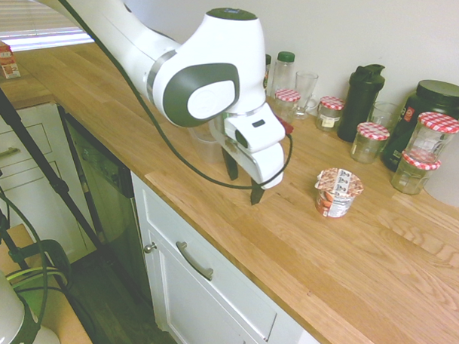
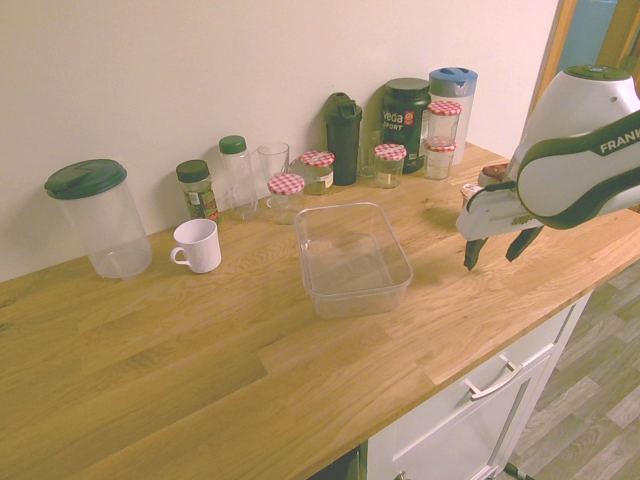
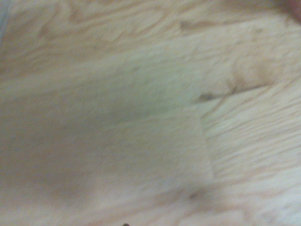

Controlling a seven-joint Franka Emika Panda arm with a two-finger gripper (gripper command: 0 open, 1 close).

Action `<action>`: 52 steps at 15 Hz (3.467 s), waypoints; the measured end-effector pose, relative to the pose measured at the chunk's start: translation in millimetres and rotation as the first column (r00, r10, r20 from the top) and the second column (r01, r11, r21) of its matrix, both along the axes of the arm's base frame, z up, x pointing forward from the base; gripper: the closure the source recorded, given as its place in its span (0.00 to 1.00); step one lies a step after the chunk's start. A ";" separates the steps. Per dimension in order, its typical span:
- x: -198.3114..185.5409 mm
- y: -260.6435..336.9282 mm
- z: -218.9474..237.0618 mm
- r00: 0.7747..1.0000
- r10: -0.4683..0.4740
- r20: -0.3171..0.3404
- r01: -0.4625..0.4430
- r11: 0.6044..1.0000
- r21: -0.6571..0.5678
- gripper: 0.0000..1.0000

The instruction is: Put the cereal into the container

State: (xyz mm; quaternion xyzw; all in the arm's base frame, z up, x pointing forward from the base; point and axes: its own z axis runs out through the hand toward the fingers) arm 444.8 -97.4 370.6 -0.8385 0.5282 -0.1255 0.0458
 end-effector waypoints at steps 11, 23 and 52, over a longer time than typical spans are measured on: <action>62.3 -70.1 -12.1 0.940 -0.328 0.093 0.336 0.938 -0.084 0.00; 130.6 -95.1 -34.5 0.938 -0.309 0.156 0.326 0.940 -0.097 1.00; 89.4 163.7 126.7 0.986 -0.011 0.169 0.063 0.950 -0.307 1.00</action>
